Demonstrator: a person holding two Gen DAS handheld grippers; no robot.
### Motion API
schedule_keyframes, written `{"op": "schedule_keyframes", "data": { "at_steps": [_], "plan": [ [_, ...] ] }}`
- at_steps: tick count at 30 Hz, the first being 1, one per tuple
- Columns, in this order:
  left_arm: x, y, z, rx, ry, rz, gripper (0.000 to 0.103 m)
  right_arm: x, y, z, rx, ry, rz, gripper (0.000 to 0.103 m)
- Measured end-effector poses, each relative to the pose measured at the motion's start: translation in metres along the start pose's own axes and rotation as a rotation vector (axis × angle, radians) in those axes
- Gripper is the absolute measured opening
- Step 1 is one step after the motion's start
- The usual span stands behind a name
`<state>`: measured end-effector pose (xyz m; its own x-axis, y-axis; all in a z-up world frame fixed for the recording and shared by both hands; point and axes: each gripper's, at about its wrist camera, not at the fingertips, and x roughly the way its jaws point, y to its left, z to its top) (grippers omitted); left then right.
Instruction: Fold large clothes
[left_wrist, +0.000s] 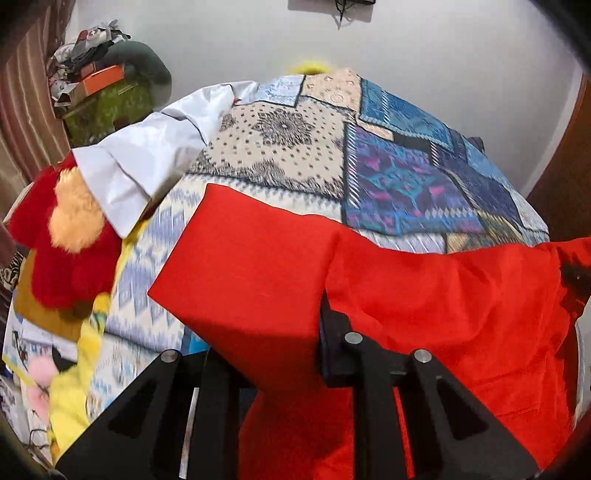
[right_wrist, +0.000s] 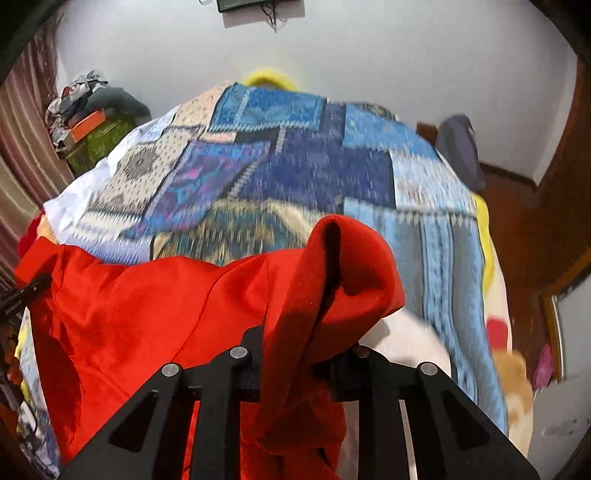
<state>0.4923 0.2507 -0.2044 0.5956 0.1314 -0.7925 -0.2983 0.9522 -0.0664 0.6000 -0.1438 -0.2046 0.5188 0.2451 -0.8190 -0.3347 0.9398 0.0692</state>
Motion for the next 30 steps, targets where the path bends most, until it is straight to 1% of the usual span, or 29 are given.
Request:
{"op": "schedule_keyframes", "data": {
  "at_steps": [2,4,5,6,7,8,9,10,11,14,15,17,18,20,22,23,24,25,26,27,28,30],
  "plan": [
    [0.018,0.005,0.005,0.003,0.017,0.032,0.019,0.022,0.000,0.009,-0.009,0.008,-0.032,0.019],
    [0.044,0.014,0.007,-0.011,0.066,0.049,0.019,0.041,-0.002,0.008,-0.017,0.030,-0.057,0.019],
    [0.055,0.017,0.007,-0.018,0.092,0.066,0.019,0.048,-0.001,0.008,-0.025,0.040,-0.065,0.021],
    [0.067,0.022,0.006,-0.014,0.111,0.116,0.019,0.055,-0.002,0.006,-0.038,0.043,-0.105,0.035],
    [0.075,0.025,0.005,0.002,0.118,0.152,0.019,0.057,-0.002,0.004,-0.046,0.034,-0.144,0.060],
    [0.081,0.027,0.003,0.021,0.121,0.168,0.020,0.056,-0.003,0.002,-0.060,0.010,-0.217,0.076],
    [0.084,0.030,0.000,0.033,0.121,0.175,0.026,0.056,-0.005,0.000,-0.084,-0.021,-0.287,0.099],
    [0.086,0.035,-0.002,0.036,0.119,0.168,0.029,0.055,-0.008,-0.003,-0.106,-0.038,-0.277,0.099],
    [0.084,0.039,-0.004,0.031,0.113,0.164,0.035,0.055,-0.012,-0.006,-0.114,-0.033,-0.252,0.099],
    [0.078,0.049,-0.005,0.015,0.105,0.187,0.044,0.053,-0.023,-0.008,-0.104,-0.021,-0.213,0.099],
    [0.074,0.052,-0.005,0.011,0.099,0.205,0.046,0.051,-0.025,-0.008,-0.103,-0.020,-0.212,0.099],
    [0.066,0.059,-0.005,0.007,0.099,0.245,0.047,0.043,-0.031,-0.008,-0.088,-0.017,-0.211,0.099],
    [0.061,0.063,-0.005,-0.005,0.109,0.238,0.047,0.038,-0.033,-0.008,-0.074,-0.016,-0.208,0.099],
    [0.050,0.068,-0.007,-0.022,0.115,0.191,0.047,0.021,-0.036,-0.010,-0.041,-0.024,-0.203,0.099],
    [0.030,0.065,-0.009,-0.007,0.098,0.158,0.047,0.004,-0.036,-0.013,-0.003,-0.026,-0.157,0.099],
    [0.017,0.061,-0.012,0.014,0.083,0.147,0.047,-0.006,-0.038,-0.015,0.020,-0.024,-0.113,0.099],
    [0.009,0.056,-0.014,0.031,0.075,0.137,0.050,-0.020,-0.039,-0.019,0.050,-0.018,-0.056,0.099],
    [-0.006,0.049,-0.019,0.059,0.065,0.119,0.054,-0.028,-0.039,-0.021,0.067,-0.014,-0.029,0.099],
    [-0.016,0.044,-0.023,0.079,0.059,0.108,0.062,-0.038,-0.038,-0.026,0.084,-0.007,0.002,0.099],
    [-0.029,0.038,-0.028,0.101,0.051,0.095,0.066,-0.052,-0.036,-0.032,0.096,0.003,0.041,0.099],
    [-0.042,0.031,-0.033,0.119,0.040,0.081,0.067,-0.060,-0.033,-0.036,0.098,0.009,0.059,0.099],
    [-0.063,0.022,-0.043,0.144,0.028,0.055,0.073,-0.083,-0.026,-0.049,0.097,0.016,0.087,0.099]
  ]
}}
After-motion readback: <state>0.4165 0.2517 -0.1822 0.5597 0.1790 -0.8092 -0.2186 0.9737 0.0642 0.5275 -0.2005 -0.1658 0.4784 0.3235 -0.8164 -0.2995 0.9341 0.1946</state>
